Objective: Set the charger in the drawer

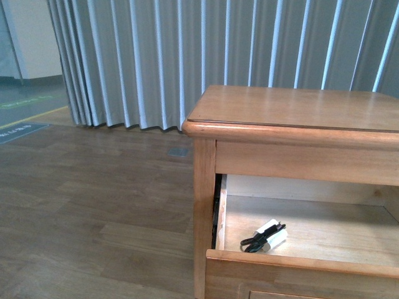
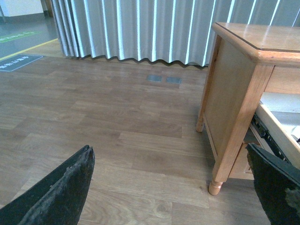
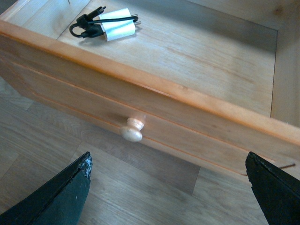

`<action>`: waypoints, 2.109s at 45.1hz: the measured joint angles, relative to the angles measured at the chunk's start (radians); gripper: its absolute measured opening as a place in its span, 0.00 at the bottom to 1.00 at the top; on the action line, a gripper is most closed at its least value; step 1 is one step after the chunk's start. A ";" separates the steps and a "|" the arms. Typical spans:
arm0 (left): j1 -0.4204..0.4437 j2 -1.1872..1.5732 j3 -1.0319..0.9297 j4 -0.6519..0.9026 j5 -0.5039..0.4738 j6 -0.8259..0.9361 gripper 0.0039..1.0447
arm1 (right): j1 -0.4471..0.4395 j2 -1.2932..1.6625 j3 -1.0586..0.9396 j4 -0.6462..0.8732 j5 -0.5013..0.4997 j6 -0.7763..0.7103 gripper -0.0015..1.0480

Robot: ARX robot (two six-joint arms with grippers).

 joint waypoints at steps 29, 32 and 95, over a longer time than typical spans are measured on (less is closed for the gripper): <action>0.000 0.000 0.000 0.000 0.000 0.000 0.94 | 0.060 0.542 0.195 0.282 0.005 0.063 0.92; 0.000 0.000 0.000 0.000 0.000 0.000 0.94 | 0.069 0.613 0.233 0.345 0.018 0.067 0.92; 0.000 0.000 0.000 0.000 0.000 0.000 0.94 | 0.072 0.590 0.378 0.426 0.055 0.238 0.92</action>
